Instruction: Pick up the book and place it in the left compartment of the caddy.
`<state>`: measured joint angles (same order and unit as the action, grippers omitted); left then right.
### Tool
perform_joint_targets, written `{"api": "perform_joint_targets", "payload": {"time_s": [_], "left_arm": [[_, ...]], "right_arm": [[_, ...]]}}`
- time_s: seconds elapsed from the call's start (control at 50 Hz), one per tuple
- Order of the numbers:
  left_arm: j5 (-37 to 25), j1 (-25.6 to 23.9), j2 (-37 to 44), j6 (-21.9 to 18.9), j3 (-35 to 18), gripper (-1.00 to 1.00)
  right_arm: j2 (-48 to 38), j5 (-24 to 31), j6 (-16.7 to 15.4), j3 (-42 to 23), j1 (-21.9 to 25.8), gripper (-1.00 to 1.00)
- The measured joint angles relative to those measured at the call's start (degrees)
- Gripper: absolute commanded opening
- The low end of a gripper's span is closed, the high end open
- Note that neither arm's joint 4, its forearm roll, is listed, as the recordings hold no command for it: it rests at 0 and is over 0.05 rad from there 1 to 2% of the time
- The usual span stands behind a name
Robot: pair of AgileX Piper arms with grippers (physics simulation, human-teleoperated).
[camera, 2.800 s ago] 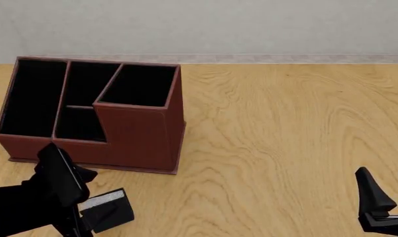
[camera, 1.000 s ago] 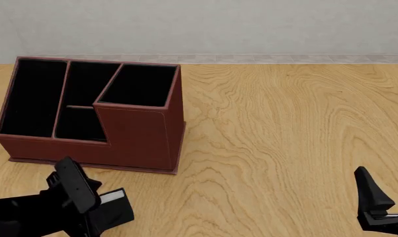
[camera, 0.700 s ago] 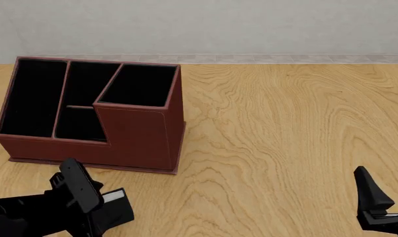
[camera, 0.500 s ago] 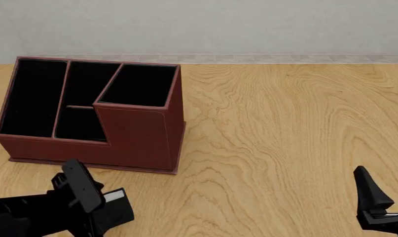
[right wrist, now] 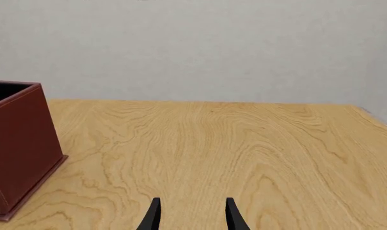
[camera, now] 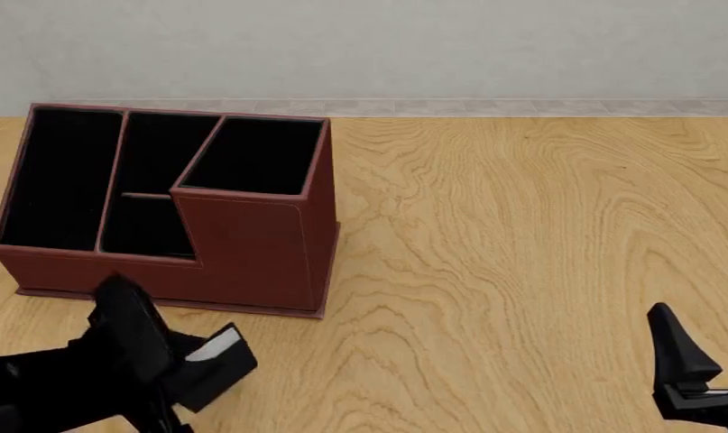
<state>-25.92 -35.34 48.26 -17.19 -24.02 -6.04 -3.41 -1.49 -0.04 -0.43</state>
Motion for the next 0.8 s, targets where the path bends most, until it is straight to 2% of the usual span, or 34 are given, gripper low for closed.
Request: {"api": "perform_joint_targets", "payload": {"time_s": [0.16, 0.44, 0.62, 0.8], "left_arm": [[-2.86, -4.37, -5.97, 4.68, -5.06, -1.00], [-3.90, -8.58, -17.29, 8.05, -12.64, -1.00], [-1.46, -6.00, -22.93, 8.05, -15.27, -1.00], [2.82, 1.39, -27.38, 6.74, -16.26, -1.00]], "right_arm": [[0.72, 0.46, 0.60, -0.02, -0.25, 1.00], [1.79, 1.25, 1.83, -0.06, -0.49, 1.00], [1.93, 1.44, 2.53, -0.06, -0.36, 1.00], [1.63, 1.32, 2.99, -0.06, -0.13, 1.00]]}}
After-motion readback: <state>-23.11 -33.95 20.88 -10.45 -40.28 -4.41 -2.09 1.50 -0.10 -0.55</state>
